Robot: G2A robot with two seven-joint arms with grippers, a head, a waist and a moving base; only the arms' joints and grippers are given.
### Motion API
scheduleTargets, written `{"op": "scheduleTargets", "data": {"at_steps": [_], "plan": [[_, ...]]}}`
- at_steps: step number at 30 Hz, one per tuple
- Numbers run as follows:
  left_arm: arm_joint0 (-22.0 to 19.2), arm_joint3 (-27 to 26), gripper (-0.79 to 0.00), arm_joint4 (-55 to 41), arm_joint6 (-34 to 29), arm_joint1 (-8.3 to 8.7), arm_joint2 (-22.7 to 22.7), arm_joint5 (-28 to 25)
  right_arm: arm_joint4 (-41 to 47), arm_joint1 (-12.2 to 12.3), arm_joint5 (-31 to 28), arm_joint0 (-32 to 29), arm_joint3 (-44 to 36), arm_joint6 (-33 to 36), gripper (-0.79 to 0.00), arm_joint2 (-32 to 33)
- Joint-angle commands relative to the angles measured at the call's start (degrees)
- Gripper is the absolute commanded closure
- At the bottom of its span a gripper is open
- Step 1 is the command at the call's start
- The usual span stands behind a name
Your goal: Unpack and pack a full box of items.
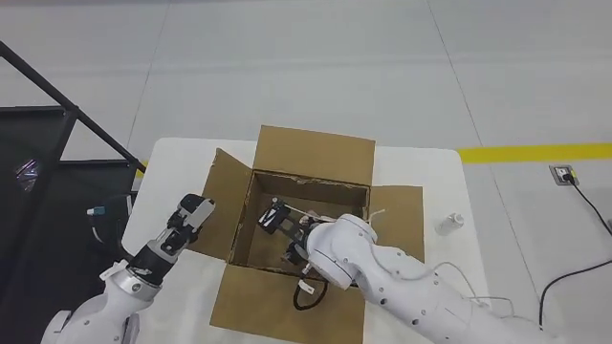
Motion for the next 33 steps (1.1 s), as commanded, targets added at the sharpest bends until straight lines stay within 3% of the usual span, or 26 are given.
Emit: {"op": "scheduleTargets", "data": {"at_steps": [1, 6, 7, 8, 13, 17, 23, 33], "plan": [[0.0, 0.0, -0.785, 0.0, 0.0, 0.0, 0.0, 0.0, 0.2, -0.2, 0.7, -0.4, 1.1, -0.1, -0.782, 0.4], [0.0, 0.0, -0.785, 0.0, 0.0, 0.0, 0.0, 0.0, -0.9, -0.6, 2.6, -1.8, 2.3, 0.4, -0.659, 1.3], [0.0, 0.0, -0.785, 0.0, 0.0, 0.0, 0.0, 0.0, -1.0, -0.6, 2.6, -2.1, 2.2, 0.4, -0.585, 1.6], [0.0, 0.0, -0.785, 0.0, 0.0, 0.0, 0.0, 0.0, -1.0, -0.6, 2.5, -2.4, 2.1, 0.5, -0.431, 1.9], [0.0, 0.0, -0.785, 0.0, 0.0, 0.0, 0.0, 0.0, -0.9, -0.6, 1.3, -3.6, 1.8, 2.0, -0.259, 3.0], [0.0, 0.0, -0.785, 0.0, 0.0, 0.0, 0.0, 0.0, -1.5, -0.7, 0.7, -4.1, 1.0, 2.0, 0.0, 4.2], [0.0, 0.0, -0.785, 0.0, 0.0, 0.0, 0.0, 0.0, -4.7, 0.8, 0.0, -6.1, -8.3, 3.9, 0.0, 9.4], [0.0, 0.0, -0.785, 0.0, 0.0, 0.0, 0.0, 0.0, -9.3, 5.4, -7.6, -14.6, -37.1, 15.9, 0.0, 25.7]]}}
